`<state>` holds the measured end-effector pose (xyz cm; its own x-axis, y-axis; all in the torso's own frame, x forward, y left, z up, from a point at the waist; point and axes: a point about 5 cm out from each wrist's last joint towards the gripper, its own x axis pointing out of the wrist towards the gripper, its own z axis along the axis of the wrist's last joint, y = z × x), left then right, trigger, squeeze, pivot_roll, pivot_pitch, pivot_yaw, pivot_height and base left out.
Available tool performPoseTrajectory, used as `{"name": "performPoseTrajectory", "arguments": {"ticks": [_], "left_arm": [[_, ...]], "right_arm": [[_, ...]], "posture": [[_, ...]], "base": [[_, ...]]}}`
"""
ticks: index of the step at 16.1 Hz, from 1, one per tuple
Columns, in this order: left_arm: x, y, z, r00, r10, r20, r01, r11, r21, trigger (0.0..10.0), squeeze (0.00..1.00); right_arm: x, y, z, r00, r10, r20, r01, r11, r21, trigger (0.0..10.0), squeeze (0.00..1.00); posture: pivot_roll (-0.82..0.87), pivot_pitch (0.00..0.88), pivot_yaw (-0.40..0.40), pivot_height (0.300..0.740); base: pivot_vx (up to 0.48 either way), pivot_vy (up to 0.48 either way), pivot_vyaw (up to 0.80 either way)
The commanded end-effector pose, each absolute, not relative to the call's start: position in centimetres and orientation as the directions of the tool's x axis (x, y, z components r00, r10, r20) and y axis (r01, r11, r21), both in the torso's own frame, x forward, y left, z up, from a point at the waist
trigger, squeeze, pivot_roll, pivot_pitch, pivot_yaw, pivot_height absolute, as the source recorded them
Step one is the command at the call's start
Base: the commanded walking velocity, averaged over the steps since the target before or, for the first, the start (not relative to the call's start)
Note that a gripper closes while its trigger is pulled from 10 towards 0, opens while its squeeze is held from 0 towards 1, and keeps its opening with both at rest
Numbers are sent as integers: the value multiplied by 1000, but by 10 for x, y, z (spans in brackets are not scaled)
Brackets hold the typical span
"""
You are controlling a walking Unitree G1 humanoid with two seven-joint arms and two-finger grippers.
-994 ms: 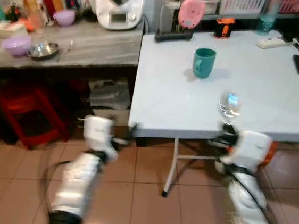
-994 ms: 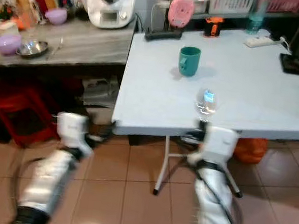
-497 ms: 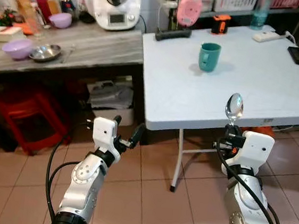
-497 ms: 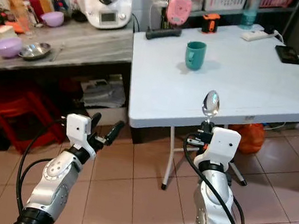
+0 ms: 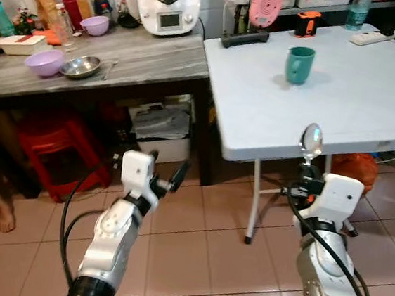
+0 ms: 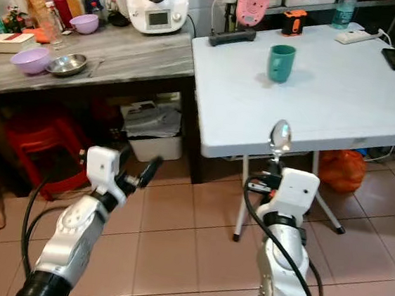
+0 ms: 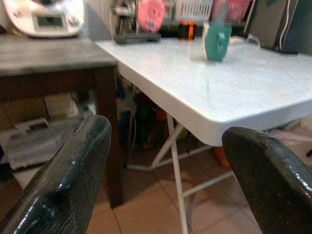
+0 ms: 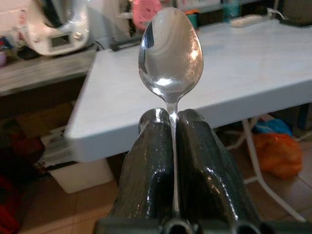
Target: Setting the table
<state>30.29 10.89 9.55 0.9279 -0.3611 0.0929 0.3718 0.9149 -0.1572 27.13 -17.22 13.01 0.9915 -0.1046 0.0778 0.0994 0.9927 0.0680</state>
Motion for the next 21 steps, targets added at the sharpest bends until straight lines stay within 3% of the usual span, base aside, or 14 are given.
{"name": "performPoseTrajectory", "arguments": {"ticks": [1,8,11,16,19,21], "left_arm": [[301,123,91,948,-312,67,319,937,-144,10000,0],[306,135,86,976,-217,25,218,968,-120,10000,0],[302,142,88,976,-214,42,217,971,-99,10000,0],[276,182,77,997,-74,11,74,997,8,10000,0],[256,203,67,999,-22,-32,23,999,39,10000,0],[254,203,65,999,-21,-37,23,999,39,10000,0]], "right_arm": [[274,-161,135,993,-71,98,62,994,91,10000,0],[274,-162,135,992,-66,109,56,994,90,10000,0],[272,-163,137,990,-65,122,54,995,88,10000,0],[265,-168,138,988,-52,143,47,998,38,10000,0],[254,-177,130,992,-56,114,54,998,18,10000,0],[253,-178,128,993,-52,110,51,999,9,10000,0]], "posture": [[-155,3,127,740],[-152,0,124,740],[-152,0,124,740],[-152,0,130,740],[-134,0,119,740],[-130,0,116,740]], "base": [[0,480,0],[0,466,0],[0,0,0],[0,0,564],[261,0,296],[311,0,322]]}}
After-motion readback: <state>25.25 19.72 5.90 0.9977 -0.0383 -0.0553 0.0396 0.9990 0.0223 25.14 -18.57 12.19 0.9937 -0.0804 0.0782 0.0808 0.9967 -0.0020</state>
